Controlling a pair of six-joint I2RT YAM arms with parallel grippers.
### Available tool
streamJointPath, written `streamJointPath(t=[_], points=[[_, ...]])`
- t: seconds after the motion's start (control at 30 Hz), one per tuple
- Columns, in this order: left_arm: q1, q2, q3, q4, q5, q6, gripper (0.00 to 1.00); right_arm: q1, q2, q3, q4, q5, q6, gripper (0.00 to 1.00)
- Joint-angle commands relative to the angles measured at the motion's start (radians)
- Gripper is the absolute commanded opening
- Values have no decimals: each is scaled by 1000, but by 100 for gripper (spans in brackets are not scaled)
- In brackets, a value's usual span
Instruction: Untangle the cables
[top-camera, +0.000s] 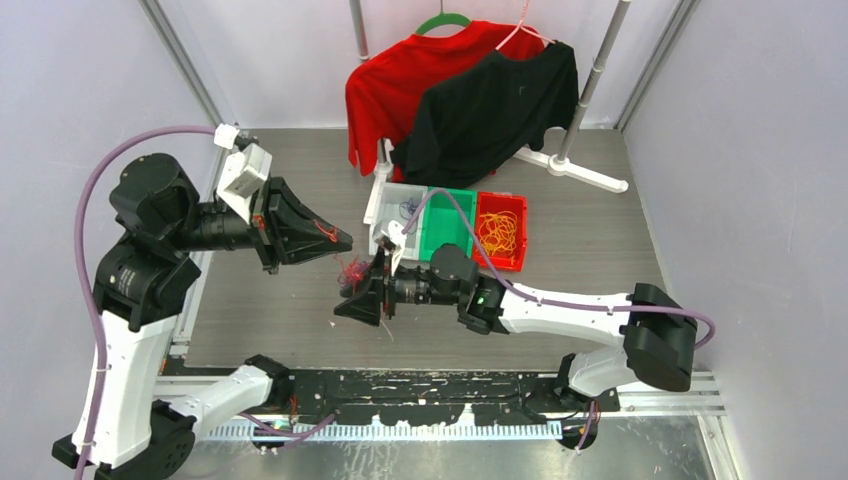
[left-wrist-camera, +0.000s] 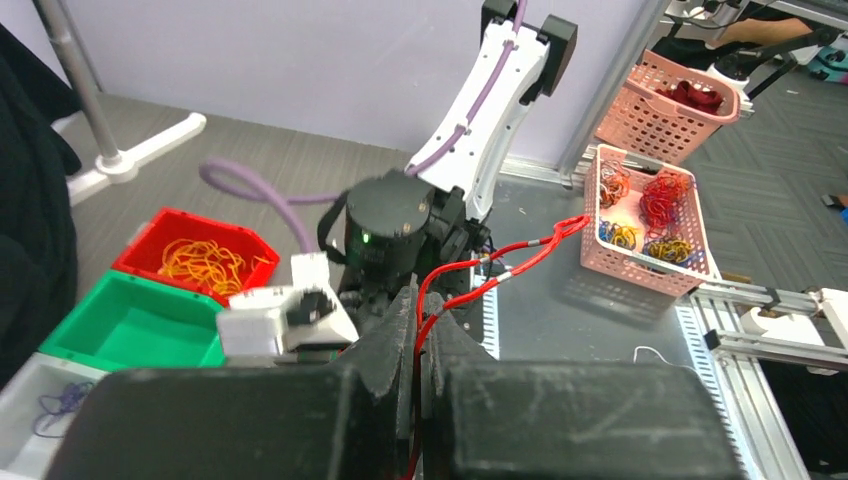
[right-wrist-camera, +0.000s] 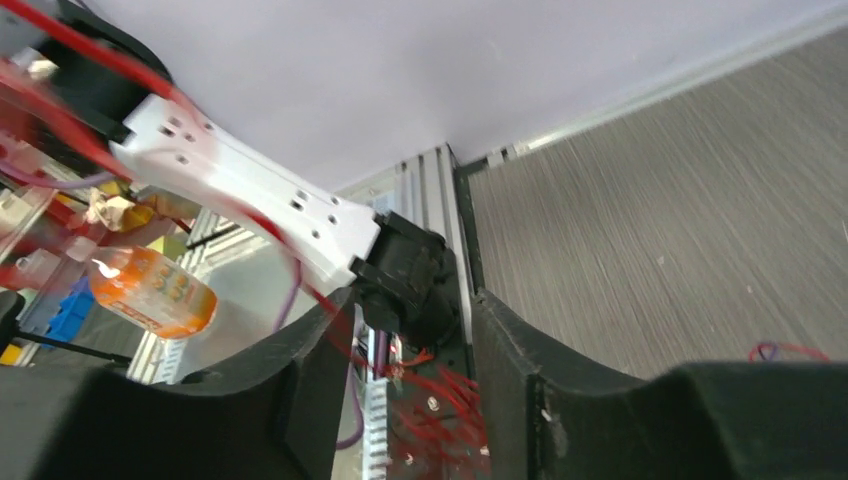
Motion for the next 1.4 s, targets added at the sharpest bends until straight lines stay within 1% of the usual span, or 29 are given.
streamJointPath(t=[0.0,0.1,0.3,0.43,0.5,0.7,0.87,0.9,0.97,1.07,1.2,1.27,1.37], points=[[-4,18,99,13,-2,23,0,4,26,-64,67,48,-13,49],[-3,32,150,-29,-17,58,0,3,28,-129,80,80,-19,46],[-4,40,228,-88,-40,121,0,0,-7,-302,134,196,-12,41],[-4,45,265,-97,-41,132,0,-1,-40,-373,160,233,7,41],[-3,51,286,-124,-42,135,0,-1,-63,-397,160,248,11,41],[-4,64,347,-139,-44,134,0,0,-127,-480,147,308,12,42],[-4,64,347,-141,-39,133,0,0,-191,-495,112,340,0,42],[-4,64,345,-139,-38,133,0,0,-204,-489,102,342,-6,45],[-4,61,332,-138,-43,138,0,-1,-236,-467,72,350,-14,56],[-3,53,303,-139,-54,153,0,1,-295,-411,-20,361,-59,63],[-4,36,238,-137,-71,174,0,0,-376,-359,-91,375,-118,78],[-3,25,194,-131,-83,188,0,0,-419,-309,-157,383,-156,82],[-2,4,114,-107,-102,197,0,-2,-471,-237,-244,371,-209,83]])
